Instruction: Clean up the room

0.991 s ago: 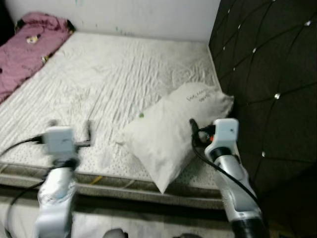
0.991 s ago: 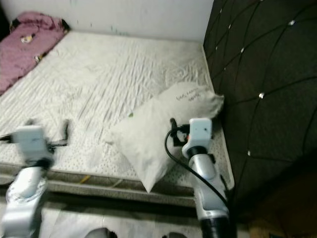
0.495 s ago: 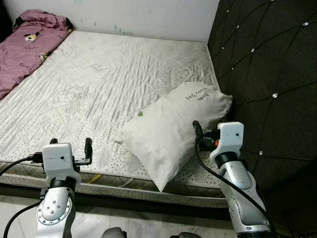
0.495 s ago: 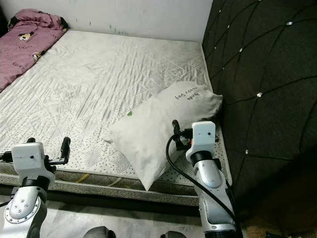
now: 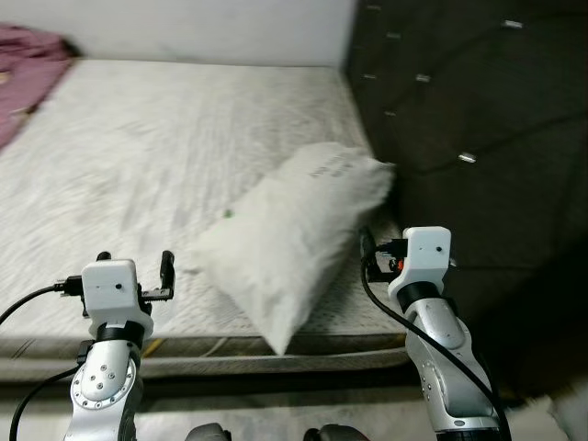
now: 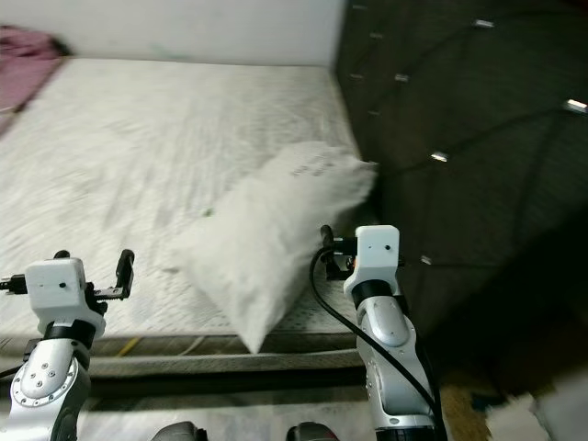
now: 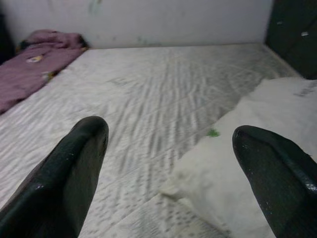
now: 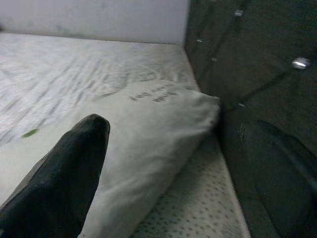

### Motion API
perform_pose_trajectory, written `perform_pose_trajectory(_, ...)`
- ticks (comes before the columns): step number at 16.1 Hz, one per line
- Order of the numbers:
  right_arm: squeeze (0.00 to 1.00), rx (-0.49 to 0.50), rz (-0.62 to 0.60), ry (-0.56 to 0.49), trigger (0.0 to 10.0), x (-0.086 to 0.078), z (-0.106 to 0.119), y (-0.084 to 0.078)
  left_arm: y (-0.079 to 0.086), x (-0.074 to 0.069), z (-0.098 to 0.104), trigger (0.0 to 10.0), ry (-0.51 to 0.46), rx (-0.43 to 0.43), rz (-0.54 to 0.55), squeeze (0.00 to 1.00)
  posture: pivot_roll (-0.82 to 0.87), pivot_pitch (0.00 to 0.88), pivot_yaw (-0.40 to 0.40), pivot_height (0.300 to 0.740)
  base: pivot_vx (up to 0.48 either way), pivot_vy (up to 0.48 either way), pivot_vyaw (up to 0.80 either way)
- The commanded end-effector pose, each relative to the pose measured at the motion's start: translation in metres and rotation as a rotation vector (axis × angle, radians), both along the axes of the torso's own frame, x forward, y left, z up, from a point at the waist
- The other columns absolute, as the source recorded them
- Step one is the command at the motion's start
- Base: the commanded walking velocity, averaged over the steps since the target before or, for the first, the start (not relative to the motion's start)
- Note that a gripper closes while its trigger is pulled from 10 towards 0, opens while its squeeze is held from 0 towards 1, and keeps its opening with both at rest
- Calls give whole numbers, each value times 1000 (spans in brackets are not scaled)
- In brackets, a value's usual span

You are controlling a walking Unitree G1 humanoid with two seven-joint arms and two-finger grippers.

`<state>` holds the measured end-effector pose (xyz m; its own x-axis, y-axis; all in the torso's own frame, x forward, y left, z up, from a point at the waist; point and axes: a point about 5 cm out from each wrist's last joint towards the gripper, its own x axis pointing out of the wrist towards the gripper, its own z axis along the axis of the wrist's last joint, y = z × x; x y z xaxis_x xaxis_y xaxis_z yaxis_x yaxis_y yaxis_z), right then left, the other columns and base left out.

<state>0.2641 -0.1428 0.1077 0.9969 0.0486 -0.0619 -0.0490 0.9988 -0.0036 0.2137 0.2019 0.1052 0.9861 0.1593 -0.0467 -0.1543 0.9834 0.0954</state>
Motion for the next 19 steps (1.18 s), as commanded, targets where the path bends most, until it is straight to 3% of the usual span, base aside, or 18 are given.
perform_pose_trajectory(1, 0, 17, 1, -6, 10000, -1, 3, 2, -1, 1, 2, 10000, 1, -2, -2, 0, 58, 41, -19, 740, 0, 0, 0)
perform_pose_trajectory(15, 0, 17, 33, -4, 10000, 3, 2, 6, -3, 7, 2, 10000, 9, -4, -4, 0, 57, 47, -22, 740, 0, 0, 0)
perform_pose_trajectory(19, 0, 17, 35, -1, 10000, 3, 2, 6, -3, 7, 2, 10000, 10, 2, -2, 0, 56, 47, -22, 701, 0, 0, 0)
